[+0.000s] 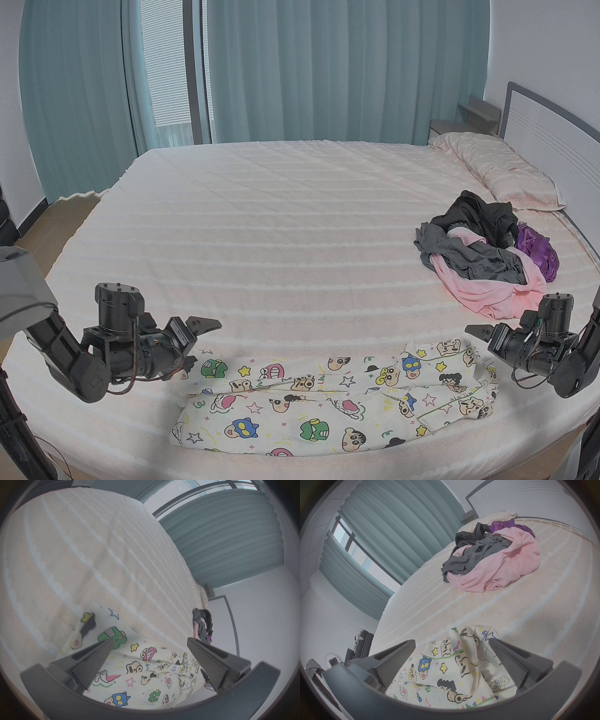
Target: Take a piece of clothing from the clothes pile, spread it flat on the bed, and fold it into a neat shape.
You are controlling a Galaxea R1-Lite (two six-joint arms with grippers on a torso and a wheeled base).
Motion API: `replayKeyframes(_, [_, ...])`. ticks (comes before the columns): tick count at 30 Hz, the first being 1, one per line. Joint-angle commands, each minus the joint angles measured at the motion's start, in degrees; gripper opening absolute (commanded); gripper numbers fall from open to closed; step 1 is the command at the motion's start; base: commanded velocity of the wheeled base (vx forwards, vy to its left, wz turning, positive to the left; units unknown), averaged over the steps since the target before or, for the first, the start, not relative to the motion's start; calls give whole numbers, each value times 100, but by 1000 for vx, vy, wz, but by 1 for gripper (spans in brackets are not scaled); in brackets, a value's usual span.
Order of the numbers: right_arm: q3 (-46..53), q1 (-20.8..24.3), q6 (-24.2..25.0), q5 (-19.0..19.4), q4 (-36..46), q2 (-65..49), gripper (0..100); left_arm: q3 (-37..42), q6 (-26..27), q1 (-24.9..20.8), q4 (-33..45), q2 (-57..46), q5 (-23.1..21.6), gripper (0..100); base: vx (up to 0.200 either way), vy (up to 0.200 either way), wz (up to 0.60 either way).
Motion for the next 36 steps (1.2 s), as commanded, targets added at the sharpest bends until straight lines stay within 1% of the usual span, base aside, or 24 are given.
replayKeyframes(1, [-26,20,5,-16,-4,-14,100,-40,-61,-449,-143,555,154,100,0,0,0])
replayKeyframes(5, [-26,20,14,-16,-4,-5,100,30,-44,-599,-135,686,163,100,0,0,0])
replayKeyframes(10, [-26,20,14,-16,-4,12,100,118,0,-660,-99,722,154,100,0,0,0])
replayKeyframes(12, [-26,20,14,-16,-4,21,100,197,97,-695,-99,704,154,100,0,0,0])
replayKeyframes(15, [-26,20,14,-16,-4,39,100,435,422,-748,-99,678,154,100,0,0,0])
replayKeyframes(22, [-17,20,14,-16,-4,56,100,707,730,-739,-108,502,154,100,0,0,0])
replayKeyframes(27, [-9,29,14,-16,-4,56,100,707,721,-678,-108,229,163,100,0,0,0])
replayKeyframes(29, [0,29,14,-16,-4,56,100,698,703,-581,-108,54,172,100,0,0,0])
replayKeyframes(31, [0,11,14,1,5,74,100,848,554,-414,-64,-412,198,100,0,0,0])
replayKeyframes(33, [-35,-15,14,1,5,109,100,1076,141,-388,-73,-711,198,100,0,0,0])
replayKeyframes(34, [-35,-15,14,1,5,109,100,1076,141,-388,-73,-711,198,100,0,0,0])
replayKeyframes(35, [-9,20,22,1,5,109,100,1234,-290,-370,-99,-948,198,100,0,0,0])
replayKeyframes(36, [9,38,22,1,5,109,100,1287,-457,-353,-99,-1036,198,100,0,0,0])
